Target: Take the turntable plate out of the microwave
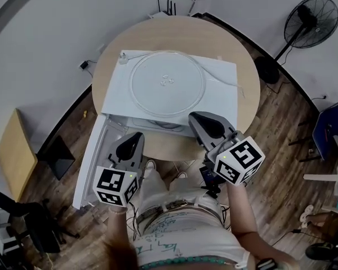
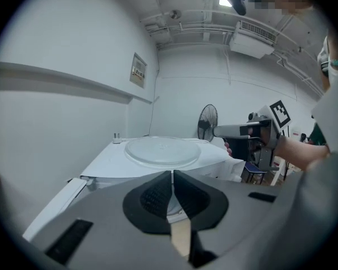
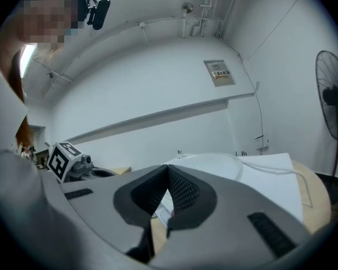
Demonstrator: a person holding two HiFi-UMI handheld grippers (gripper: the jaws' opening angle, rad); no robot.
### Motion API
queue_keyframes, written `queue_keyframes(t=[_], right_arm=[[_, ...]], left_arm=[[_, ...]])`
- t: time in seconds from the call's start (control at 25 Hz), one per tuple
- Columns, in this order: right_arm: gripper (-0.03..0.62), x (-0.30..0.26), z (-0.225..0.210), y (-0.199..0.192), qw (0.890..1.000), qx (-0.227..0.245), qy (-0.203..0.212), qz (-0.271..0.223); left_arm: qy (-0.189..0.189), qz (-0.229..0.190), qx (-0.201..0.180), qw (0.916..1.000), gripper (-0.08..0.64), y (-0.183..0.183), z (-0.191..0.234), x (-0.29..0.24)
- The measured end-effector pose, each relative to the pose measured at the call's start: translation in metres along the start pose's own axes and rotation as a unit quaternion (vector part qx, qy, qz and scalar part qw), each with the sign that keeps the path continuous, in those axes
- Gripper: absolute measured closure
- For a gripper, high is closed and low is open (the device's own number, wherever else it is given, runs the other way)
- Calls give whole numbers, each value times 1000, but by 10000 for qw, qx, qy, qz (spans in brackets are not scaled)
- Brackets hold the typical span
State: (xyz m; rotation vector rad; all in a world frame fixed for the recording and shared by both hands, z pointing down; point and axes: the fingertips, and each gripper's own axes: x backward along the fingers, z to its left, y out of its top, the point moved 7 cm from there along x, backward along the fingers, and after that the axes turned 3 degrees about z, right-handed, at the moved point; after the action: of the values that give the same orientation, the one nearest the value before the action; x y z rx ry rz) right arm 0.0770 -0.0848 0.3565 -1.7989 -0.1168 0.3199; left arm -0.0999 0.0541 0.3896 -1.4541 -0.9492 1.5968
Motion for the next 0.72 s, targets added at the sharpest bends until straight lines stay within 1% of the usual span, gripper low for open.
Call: queue_keyframes(t=[0.12, 0.28, 0.4, 0.56, 0.72], right_arm=[[601, -2, 7, -3, 9998, 194, 7, 52], [601, -6, 16, -7, 9983, 533, -174, 159], [601, -7, 20, -8, 9963, 742, -386, 175], [601, -10, 30, -6, 9927, 949, -728, 148], [601, -15, 44, -1, 9873, 1086, -1155, -44]], left_arm=[[179, -149, -22, 9997, 539, 1, -1, 8], [133, -268, -38, 9995, 539, 4, -1, 9], [-12, -364, -82, 9993, 540, 8, 1, 5], [-300, -615, -114, 9976, 540, 18, 6, 2], [-521, -841, -257, 9948, 540, 32, 13, 2]])
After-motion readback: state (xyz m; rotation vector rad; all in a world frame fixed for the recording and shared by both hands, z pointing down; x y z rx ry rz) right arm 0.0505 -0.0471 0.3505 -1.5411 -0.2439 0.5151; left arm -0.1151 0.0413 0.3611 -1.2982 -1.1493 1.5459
